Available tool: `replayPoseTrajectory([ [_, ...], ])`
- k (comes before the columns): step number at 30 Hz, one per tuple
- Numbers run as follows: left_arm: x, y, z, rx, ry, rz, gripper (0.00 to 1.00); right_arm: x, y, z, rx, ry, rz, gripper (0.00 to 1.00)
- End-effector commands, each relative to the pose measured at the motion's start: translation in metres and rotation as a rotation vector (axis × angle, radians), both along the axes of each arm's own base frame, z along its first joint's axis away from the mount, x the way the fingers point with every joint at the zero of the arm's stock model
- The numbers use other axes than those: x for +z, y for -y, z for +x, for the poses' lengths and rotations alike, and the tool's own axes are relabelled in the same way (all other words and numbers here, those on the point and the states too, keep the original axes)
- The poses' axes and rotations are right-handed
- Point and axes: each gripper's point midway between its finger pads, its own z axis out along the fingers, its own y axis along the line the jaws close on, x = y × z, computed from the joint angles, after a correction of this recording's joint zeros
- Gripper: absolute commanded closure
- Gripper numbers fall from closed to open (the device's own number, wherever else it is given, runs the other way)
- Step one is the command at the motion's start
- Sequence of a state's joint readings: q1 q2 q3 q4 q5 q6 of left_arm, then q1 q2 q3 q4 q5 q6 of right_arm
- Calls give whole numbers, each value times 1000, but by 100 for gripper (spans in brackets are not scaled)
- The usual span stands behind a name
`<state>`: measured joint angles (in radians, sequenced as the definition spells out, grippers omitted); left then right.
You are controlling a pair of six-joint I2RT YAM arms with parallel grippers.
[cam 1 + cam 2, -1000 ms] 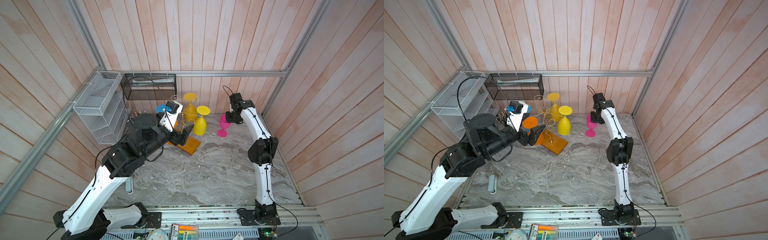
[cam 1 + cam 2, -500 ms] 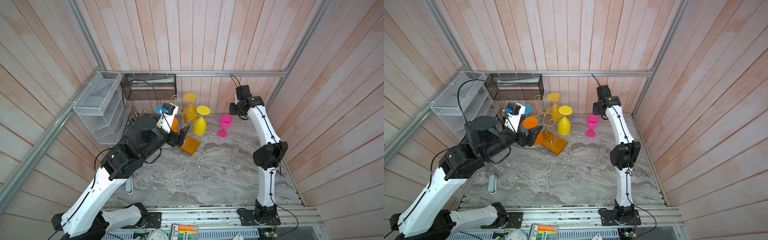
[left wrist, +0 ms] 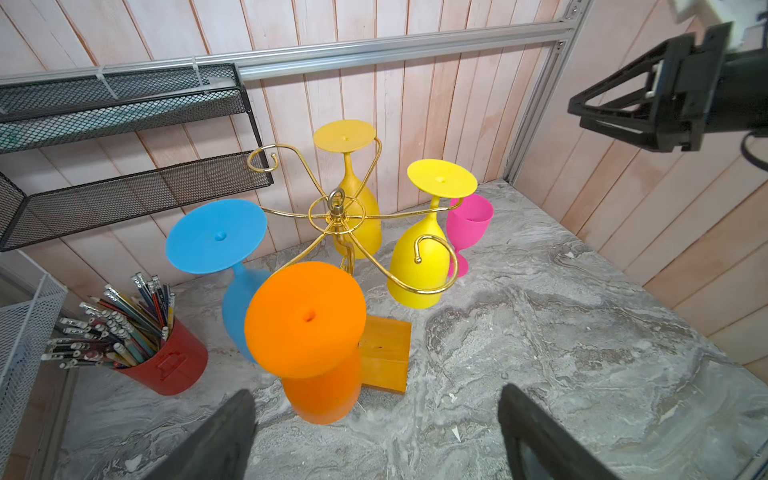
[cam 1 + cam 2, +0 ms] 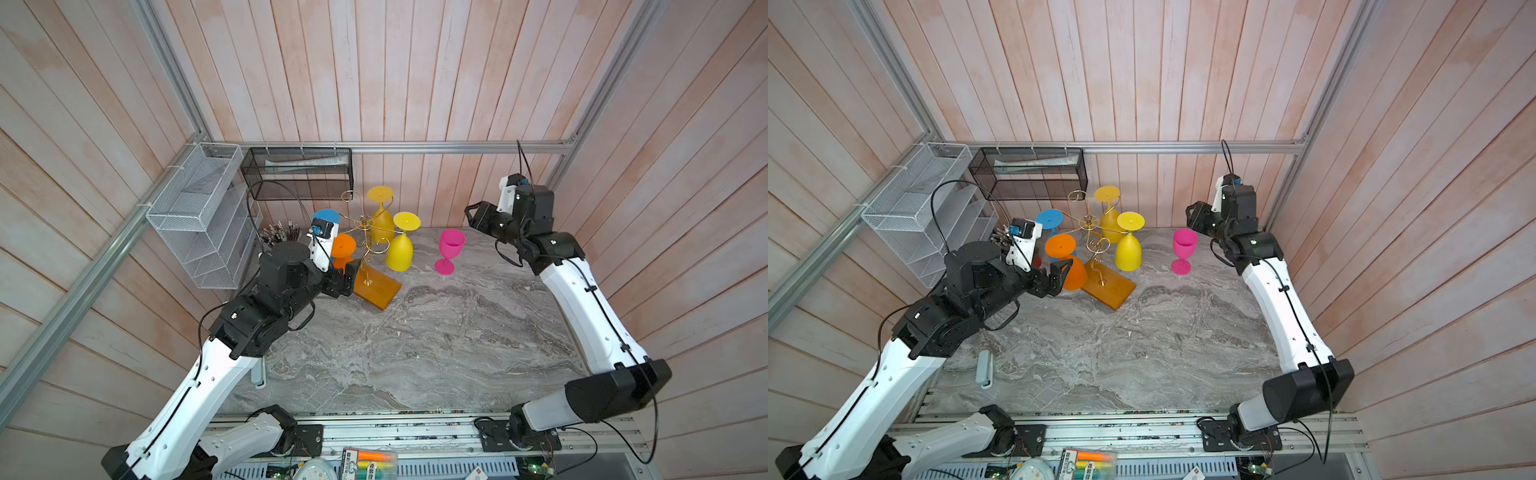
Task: Take the wine glass off the wine glass rack
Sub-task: 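Open the right gripper and lift it away from the pink glass, then move the right gripper to the yellow glass's foot on the rack and close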
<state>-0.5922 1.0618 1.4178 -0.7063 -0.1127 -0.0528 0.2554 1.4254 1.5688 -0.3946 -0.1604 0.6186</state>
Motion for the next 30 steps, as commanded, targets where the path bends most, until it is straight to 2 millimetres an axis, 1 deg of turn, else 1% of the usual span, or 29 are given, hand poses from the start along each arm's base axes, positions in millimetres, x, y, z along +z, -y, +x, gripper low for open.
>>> replayPoseTrajectory([
  [1,9,7,0,-39,35,-58,7,31,-26,-7,97,89,317,48],
  [4,6,11,0,-56,40,-63,7,24,-41,-11,158,46,444,49],
  [6,7,14,-1,-75,48,-69,7,19,-50,-12,189,19,492,49],
  [11,8,16,-5,-103,69,-70,7,15,-77,-10,247,-19,540,50],
  [14,9,21,-12,-145,84,-89,7,13,-93,-7,279,-40,553,51],
  [19,4,21,-15,-154,76,-98,7,6,-110,-1,302,-79,566,52],
  [23,2,21,-17,-161,71,-107,8,-2,-116,6,294,-104,579,54],
  [30,3,26,-24,-205,80,-113,7,-10,-130,19,322,-134,599,57],
])
